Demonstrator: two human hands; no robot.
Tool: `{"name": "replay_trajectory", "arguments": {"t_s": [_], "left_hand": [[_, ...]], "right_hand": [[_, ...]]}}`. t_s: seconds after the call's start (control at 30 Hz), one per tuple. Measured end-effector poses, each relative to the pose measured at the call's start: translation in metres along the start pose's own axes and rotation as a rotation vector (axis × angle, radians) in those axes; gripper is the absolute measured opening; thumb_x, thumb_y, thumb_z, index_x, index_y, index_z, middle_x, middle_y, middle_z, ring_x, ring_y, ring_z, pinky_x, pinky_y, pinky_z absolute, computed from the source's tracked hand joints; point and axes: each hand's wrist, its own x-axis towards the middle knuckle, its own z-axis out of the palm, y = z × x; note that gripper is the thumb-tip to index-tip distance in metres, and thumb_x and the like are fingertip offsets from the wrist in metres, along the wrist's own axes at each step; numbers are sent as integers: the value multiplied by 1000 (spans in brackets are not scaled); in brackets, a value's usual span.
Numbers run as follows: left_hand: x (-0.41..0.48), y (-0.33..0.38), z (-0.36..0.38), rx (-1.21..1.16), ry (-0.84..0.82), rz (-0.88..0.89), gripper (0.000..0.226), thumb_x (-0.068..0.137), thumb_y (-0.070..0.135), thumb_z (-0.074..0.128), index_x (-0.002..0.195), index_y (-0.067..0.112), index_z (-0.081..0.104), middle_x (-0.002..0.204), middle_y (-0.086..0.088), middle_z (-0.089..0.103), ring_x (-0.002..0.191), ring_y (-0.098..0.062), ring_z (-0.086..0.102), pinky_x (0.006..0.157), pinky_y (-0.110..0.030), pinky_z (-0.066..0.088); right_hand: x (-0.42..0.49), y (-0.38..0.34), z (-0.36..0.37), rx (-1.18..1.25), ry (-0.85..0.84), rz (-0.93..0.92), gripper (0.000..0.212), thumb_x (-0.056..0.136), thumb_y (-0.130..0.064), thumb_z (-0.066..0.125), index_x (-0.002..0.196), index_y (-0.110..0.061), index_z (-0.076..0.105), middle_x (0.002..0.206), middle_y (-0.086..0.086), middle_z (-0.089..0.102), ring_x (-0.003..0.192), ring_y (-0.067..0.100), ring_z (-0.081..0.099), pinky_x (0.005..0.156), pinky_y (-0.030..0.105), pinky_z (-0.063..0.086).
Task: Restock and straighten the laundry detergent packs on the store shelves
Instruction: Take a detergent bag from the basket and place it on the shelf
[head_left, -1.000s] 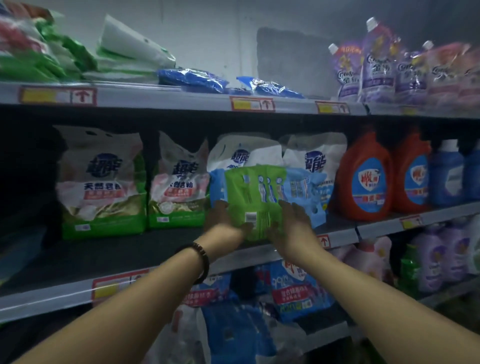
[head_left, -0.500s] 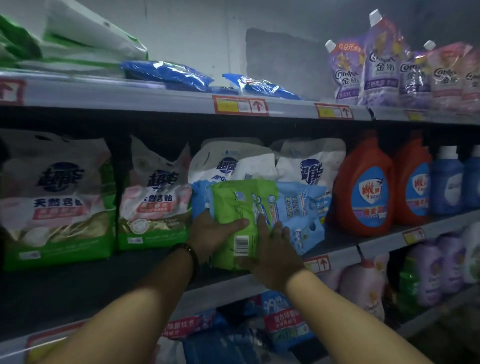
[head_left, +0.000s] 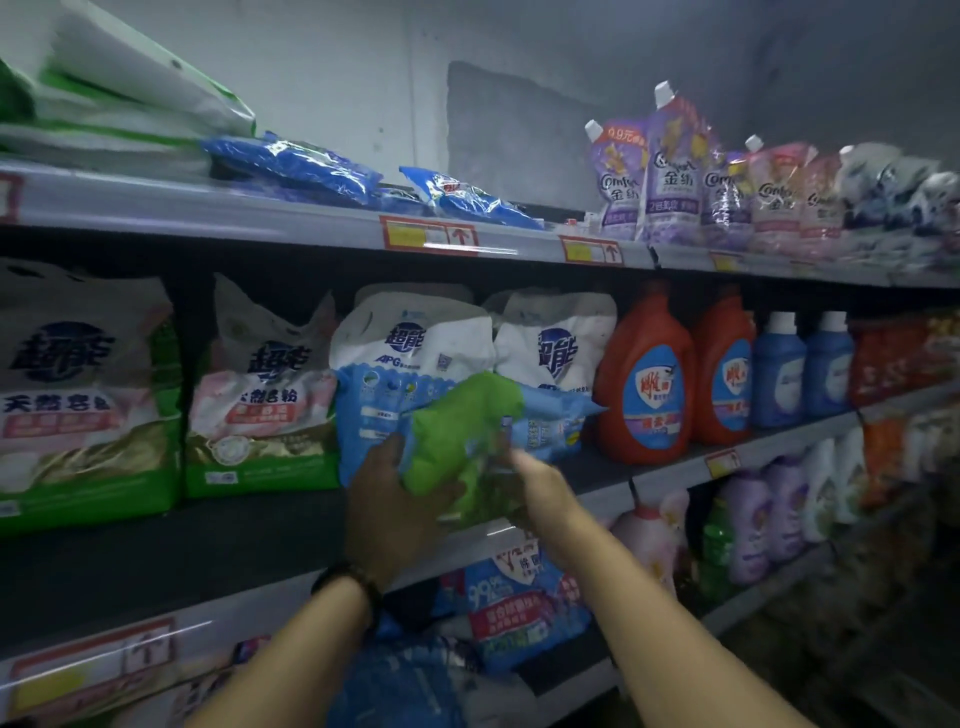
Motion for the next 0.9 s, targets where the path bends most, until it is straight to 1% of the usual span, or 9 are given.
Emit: {"name": "replay_trajectory", "arguments": {"t_s": [0.03,0.1,0.2,0.33,0.47,0.57,0.67,0.77,0.9], "left_hand": [[-12,5,2,84,28,91,51,60,46,93,98,35,60,97,11,64,89,-21,64,74,-41,52],[-38,9,5,246,22,259,49,63,24,92,92,38,55,96,11,53,90,-25,54,71,-38,40],[-75,5,8,388,-30,438,50,58,14,87,102,26,66,116,2,56,108,-33,53,85,-40,46],[-114,-7,13,309,-42,473,35,79,26,74,112,16,70,137,-5,53,140,-32,44,110,-36,43],[-130,-22,4,302,-276,448,60,64,0,88,116,26,72,160,4,44,159,-24,24,119,-47,35],[-138,-20,-27,149,-340,306,70,68,-11,73,117,38,72,161,16,44,159,-14,25,123,-35,30],[-140,-22,-58,-49,-34,109,51,71,0,73,110,33,76,131,12,68,131,-12,61,107,-33,51],[-144,-27,-75,-234,164,-250,46,78,0,86,99,39,72,104,4,75,105,-19,72,87,-37,60],[-148,-19,-93,-510,159,-574,32,84,15,85,111,27,73,121,-8,73,114,-34,69,90,-53,58]], "right_hand": [[-15,-4,0,186,35,28,64,84,-73,65,117,-19,79,108,9,81,103,32,75,85,38,58],[-35,-3,-3,415,44,75,71,83,-74,66,120,-14,75,106,13,80,96,33,76,80,42,61],[-67,0,-10,536,-2,114,82,71,-70,79,124,-8,75,118,20,78,109,40,75,99,56,59],[-91,28,-9,587,-11,185,55,82,-46,80,122,-9,78,116,19,79,106,38,77,95,51,60],[-90,56,7,701,105,269,68,69,-30,92,129,-4,73,119,26,76,109,46,75,97,65,57],[-75,80,8,810,114,293,80,62,-25,92,135,-2,68,125,28,73,115,47,71,101,69,53],[-79,80,6,846,160,275,74,67,-15,88,136,-2,66,124,27,74,115,47,72,101,71,53],[-86,85,9,863,137,244,56,81,-8,75,136,0,64,122,28,74,103,45,75,87,64,61],[-105,99,13,894,14,227,50,90,-11,67,138,2,64,130,29,70,105,44,74,99,64,56]]}}
